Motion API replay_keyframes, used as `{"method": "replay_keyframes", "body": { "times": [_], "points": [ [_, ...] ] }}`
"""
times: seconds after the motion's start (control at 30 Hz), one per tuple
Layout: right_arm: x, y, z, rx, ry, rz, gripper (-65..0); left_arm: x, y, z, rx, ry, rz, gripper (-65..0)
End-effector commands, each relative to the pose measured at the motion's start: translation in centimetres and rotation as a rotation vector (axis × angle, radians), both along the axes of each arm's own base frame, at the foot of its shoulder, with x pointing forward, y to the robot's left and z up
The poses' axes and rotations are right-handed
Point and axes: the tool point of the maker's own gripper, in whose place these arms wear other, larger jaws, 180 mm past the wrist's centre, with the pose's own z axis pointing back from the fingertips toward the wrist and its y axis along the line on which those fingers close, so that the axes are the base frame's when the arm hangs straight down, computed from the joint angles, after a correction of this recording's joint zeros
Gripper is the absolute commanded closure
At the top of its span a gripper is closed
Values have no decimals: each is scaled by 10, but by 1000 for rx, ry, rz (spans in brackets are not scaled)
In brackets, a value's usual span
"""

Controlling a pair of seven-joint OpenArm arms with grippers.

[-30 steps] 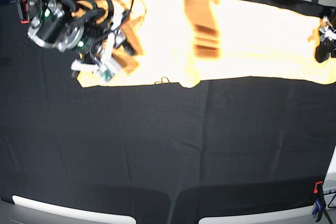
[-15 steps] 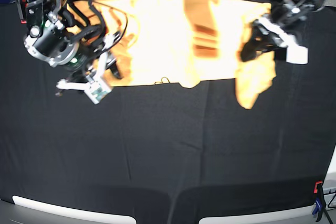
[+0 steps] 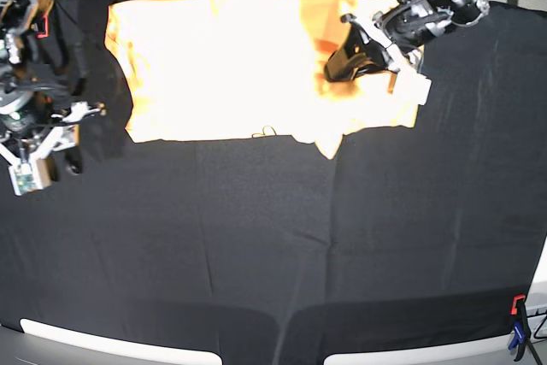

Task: Layout the t-shirt on the table in an organized manner, then fold the t-shirt properly
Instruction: 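Lift the strip end with the left gripper and fold it toward the middle, then grasp both ends of the shortened shirt bundle with both grippers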

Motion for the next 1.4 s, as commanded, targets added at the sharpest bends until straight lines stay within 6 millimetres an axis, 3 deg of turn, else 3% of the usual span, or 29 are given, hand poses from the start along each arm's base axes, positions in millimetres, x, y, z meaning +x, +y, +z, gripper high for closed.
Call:
{"method": "replay_keyframes", "body": {
  "times": [0.0,0.27,0.37,0.43,0.6,0.73,0.87,1.03,1.17,1.27,1.37],
  "points": [
    [5,0,14,-2,-49,13,-216,9,-4,17,-43,-56,4,0],
    [5,-2,-3,53,-4,7,-216,15,-35,28,-80,-70,-69,0],
    [5,-7,-13,69,22,-8,-216,15,-52,35,-98,-92,-121,-259],
    [4,-10,-18,76,37,-16,-216,14,-62,40,-110,-105,-153,-334],
    [4,-10,-20,79,42,-19,-216,7,-87,54,-162,-112,-255,-335],
    [3,-11,-22,78,53,-22,-216,13,-85,57,-147,-138,-259,-335],
    [-10,-1,-38,148,160,10,-216,36,-56,54,-74,-183,-184,-335],
    [-26,5,-77,282,303,71,-216,69,21,44,75,-224,13,-335],
    [-38,-5,-109,373,396,67,-216,78,82,33,205,-210,157,-335],
    [-46,-11,-128,437,449,40,-216,76,106,31,251,-206,190,-335],
    [-55,-14,-145,503,496,7,-216,76,114,30,284,-205,183,-335]
  ]
}}
